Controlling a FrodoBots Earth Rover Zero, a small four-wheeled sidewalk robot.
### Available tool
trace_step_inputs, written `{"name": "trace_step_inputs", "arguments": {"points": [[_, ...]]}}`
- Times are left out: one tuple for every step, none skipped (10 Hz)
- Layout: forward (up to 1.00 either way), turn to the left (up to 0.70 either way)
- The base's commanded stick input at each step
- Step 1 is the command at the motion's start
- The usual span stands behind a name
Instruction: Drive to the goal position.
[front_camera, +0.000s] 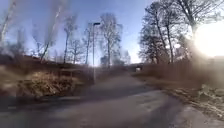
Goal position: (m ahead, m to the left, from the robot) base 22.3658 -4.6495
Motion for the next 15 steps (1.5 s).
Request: {"name": "trace_step_inputs", "arguments": {"points": [[1.00, 0.00], [1.00, 0.00], [1.00, 0.00], [1.00, 0.00], [1.00, 0.00], [1.00, 0.00], [1.00, 0.00], [1.00, 0.00], [1.00, 0.00], [1.00, 0.00], [1.00, 0.00], [1.00, 0.00], [1.00, 0.00], [1.00, 0.00], [1.00, 0.00]]}}
